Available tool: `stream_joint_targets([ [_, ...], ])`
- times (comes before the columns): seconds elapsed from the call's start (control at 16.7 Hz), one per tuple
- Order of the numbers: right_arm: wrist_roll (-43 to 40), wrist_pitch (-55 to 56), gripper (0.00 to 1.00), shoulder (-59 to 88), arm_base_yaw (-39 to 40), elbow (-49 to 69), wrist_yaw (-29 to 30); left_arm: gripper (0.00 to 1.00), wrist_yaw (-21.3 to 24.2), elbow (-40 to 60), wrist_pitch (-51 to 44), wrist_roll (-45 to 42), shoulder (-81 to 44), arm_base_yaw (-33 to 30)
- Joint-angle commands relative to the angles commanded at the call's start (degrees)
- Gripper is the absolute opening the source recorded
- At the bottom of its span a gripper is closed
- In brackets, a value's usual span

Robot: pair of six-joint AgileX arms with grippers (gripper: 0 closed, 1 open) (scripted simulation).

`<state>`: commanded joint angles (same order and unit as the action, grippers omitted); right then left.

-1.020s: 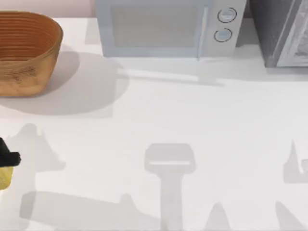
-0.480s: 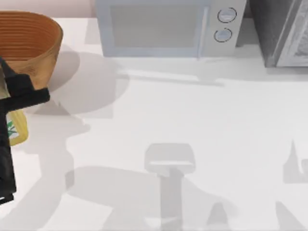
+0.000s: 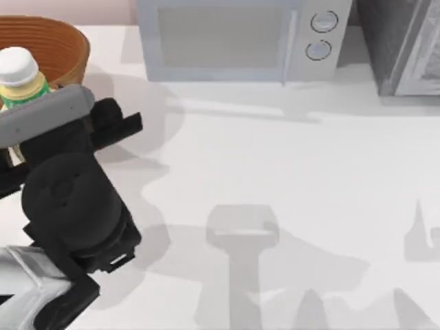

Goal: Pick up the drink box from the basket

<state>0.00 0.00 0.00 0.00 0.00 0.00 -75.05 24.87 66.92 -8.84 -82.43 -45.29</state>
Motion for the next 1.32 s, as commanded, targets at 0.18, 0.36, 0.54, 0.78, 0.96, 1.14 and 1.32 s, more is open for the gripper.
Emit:
stream_joint_targets([
  [0.18,0.0,0.0,1.0,0.0,0.0,0.0,0.0,0.0,-4.6,1.5,3.9,-0.5,-5.3,-2.3],
  [0.36,0.0,0.0,1.0,0.0,0.0,0.0,0.0,0.0,-5.2,1.7,4.4,-0.6,-6.0,-2.6],
  [0.54,0.0,0.0,1.0,0.0,0.0,0.0,0.0,0.0,-5.1,1.4,4.2,-0.7,-5.8,-2.3],
  [0.78,0.0,0.0,1.0,0.0,0.0,0.0,0.0,0.0,-3.7,1.1,7.0,0.7,-9.7,0.8],
  [0.96,0.0,0.0,1.0,0.0,0.0,0.0,0.0,0.0,0.5,0.9,11.3,2.9,-15.6,4.5],
  [1.14,0.0,0.0,1.0,0.0,0.0,0.0,0.0,0.0,4.0,0.6,14.1,4.3,-19.5,6.6],
  [1.32,0.0,0.0,1.0,0.0,0.0,0.0,0.0,0.0,4.3,0.5,14.3,4.4,-19.7,6.7],
])
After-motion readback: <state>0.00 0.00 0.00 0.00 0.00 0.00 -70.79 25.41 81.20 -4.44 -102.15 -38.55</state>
